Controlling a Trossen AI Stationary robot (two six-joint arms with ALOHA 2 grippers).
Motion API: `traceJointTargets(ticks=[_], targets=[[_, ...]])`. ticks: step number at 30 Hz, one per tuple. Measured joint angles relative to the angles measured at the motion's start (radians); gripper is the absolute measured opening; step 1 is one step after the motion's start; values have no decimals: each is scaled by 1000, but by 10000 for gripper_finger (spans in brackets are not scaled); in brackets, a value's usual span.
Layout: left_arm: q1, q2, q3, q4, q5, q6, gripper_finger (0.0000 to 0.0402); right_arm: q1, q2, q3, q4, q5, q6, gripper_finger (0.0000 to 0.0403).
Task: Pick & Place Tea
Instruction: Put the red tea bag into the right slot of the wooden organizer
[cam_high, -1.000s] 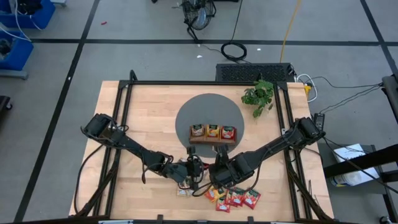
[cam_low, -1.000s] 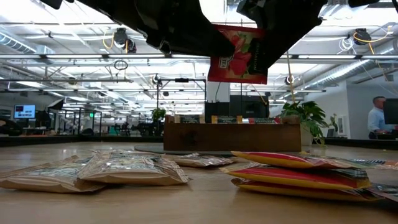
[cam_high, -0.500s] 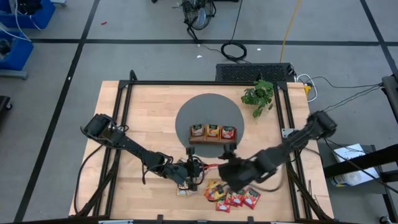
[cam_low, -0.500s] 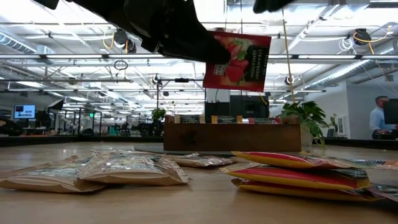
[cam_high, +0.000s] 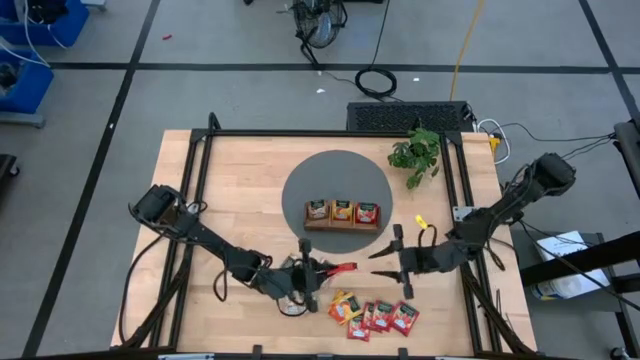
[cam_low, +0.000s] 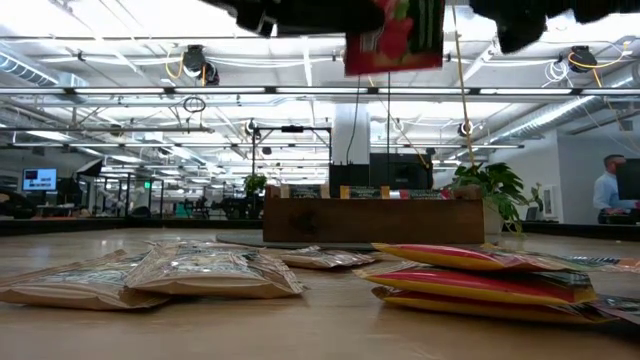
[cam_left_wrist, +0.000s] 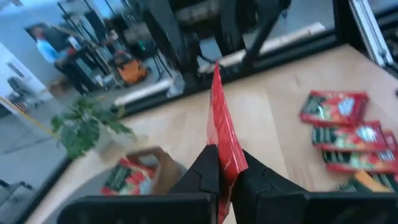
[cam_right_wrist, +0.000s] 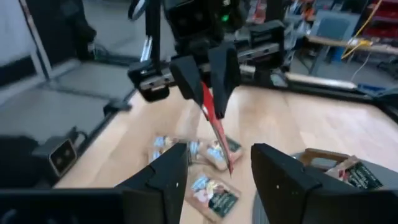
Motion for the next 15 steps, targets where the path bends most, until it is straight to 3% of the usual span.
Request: traceJointTargets(ticks=[9,15], targets=[[69,0,0,58,85,-24,35,-74,96,-42,176,-51,-56,157],[63,0,0,33,101,-27,15,-129,107,-42,202,-48,-49,157]])
